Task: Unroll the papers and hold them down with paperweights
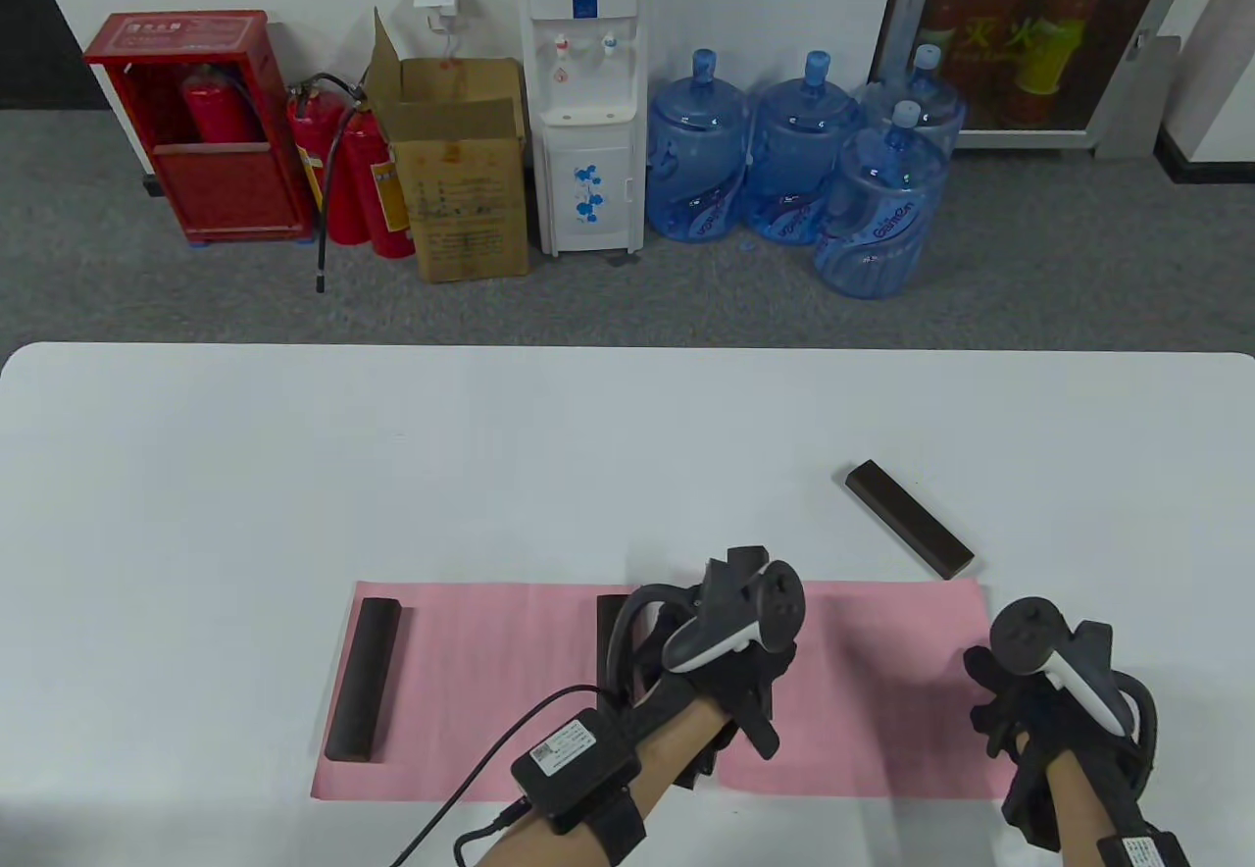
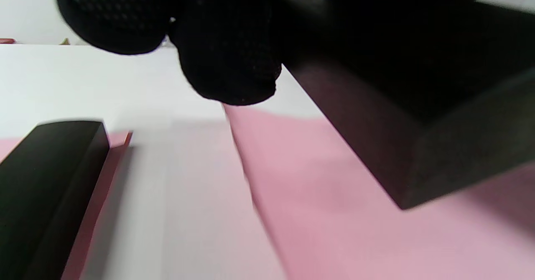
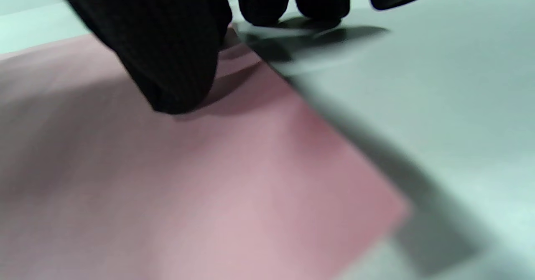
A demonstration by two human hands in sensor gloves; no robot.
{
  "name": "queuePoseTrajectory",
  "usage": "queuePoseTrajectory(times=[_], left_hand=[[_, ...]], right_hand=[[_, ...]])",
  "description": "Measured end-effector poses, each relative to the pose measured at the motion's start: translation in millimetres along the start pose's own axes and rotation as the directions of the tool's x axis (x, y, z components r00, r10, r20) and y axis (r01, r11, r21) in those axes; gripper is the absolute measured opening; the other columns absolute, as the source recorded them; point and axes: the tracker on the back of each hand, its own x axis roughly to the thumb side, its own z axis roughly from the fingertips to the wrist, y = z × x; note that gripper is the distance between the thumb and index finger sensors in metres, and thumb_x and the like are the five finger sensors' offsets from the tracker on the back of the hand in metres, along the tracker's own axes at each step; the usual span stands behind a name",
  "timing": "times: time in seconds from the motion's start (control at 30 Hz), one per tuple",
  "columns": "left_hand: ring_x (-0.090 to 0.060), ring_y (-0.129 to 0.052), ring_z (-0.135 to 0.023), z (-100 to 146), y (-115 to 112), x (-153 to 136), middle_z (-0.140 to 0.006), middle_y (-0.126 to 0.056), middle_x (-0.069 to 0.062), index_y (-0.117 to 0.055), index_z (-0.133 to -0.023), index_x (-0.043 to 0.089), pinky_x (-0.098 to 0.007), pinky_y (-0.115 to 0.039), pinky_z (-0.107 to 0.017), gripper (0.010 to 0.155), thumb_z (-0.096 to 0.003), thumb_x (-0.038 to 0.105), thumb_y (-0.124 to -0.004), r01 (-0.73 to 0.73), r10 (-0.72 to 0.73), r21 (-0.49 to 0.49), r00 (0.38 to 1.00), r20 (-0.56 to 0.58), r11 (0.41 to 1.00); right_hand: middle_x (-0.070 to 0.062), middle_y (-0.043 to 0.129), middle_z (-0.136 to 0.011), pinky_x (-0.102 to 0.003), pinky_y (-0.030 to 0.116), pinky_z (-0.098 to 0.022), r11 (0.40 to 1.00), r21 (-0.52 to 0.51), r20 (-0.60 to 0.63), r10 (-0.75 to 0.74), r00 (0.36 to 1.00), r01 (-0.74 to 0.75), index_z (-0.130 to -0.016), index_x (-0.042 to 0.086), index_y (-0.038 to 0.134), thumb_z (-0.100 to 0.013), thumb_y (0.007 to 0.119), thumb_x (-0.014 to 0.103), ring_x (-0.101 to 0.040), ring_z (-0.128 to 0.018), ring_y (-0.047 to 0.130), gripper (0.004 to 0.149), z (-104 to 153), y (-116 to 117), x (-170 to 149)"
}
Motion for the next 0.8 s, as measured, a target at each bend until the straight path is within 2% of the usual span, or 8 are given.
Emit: queuePoseTrajectory(times=[0.13,0.4,0.53,0.7,0.8], left_hand=[[-0.02,-0.103,-0.043,-7.7,-19.6,7.8,-0.082,-0.092,-0.017,-0.051,-0.108,0.05,-0.047,-0.083,-0.044,0.063,-0.0479,0.061,-0.067,0.131,-0.134,-0.047,0.99,-0.048,0.99],[-0.021,-0.102,-0.043,-18.7,-43.5,5.8,-0.082,-0.092,-0.017,-0.052,-0.108,0.049,-0.048,-0.083,-0.044,0.062,-0.0482,0.061,-0.066,0.2,-0.21,-0.121,0.974,-0.079,0.972],[-0.022,-0.102,-0.043,-22.8,-51.4,6.4,-0.082,-0.091,-0.017,-0.052,-0.108,0.049,-0.048,-0.082,-0.045,0.062,-0.0485,0.061,-0.066,0.199,-0.216,-0.164,0.972,-0.091,0.966],[-0.022,-0.101,-0.044,-23.6,-55.5,10.5,-0.082,-0.091,-0.015,-0.052,-0.108,0.049,-0.048,-0.081,-0.045,0.062,-0.0482,0.063,-0.064,0.249,-0.266,-0.156,0.958,-0.101,0.956],[-0.023,-0.102,-0.046,-22.7,-54.1,10.3,-0.086,-0.09,-0.015,-0.042,-0.109,0.047,-0.049,-0.081,-0.046,0.067,-0.048,0.064,-0.063,0.241,-0.261,-0.171,0.96,-0.105,0.956]], right_hand=[[-0.005,0.041,-0.112,-0.064,0.045,-0.074,1.0,0.002,0.0,-0.001,1.0,0.001,-0.094,0.031,0.069,-0.038,0.092,0.032,-0.042,-0.106,0.045,0.06,0.0,-0.2,-0.3],[-0.005,0.041,-0.112,-0.064,0.045,-0.075,1.0,0.003,0.0,-0.002,1.0,0.002,-0.094,0.031,0.069,-0.038,0.092,0.032,-0.042,-0.106,0.045,0.06,-0.2,-0.5,-0.7],[-0.005,0.041,-0.112,-0.064,0.045,-0.074,1.0,0.003,0.0,-0.001,1.0,0.001,-0.094,0.031,0.069,-0.038,0.092,0.032,-0.042,-0.106,0.045,0.06,-0.3,-0.6,-0.7],[-0.005,0.042,-0.112,-0.064,0.045,-0.074,1.0,0.003,0.0,-0.001,1.0,0.001,-0.094,0.032,0.069,-0.038,0.092,0.032,-0.042,-0.106,0.045,0.06,-0.3,-0.6,-0.7],[-0.005,0.042,-0.112,-0.064,0.045,-0.074,1.0,0.003,0.0,-0.001,1.0,0.001,-0.094,0.031,0.07,-0.038,0.092,0.032,-0.042,-0.106,0.045,0.06,-0.3,-0.6,-0.7]])
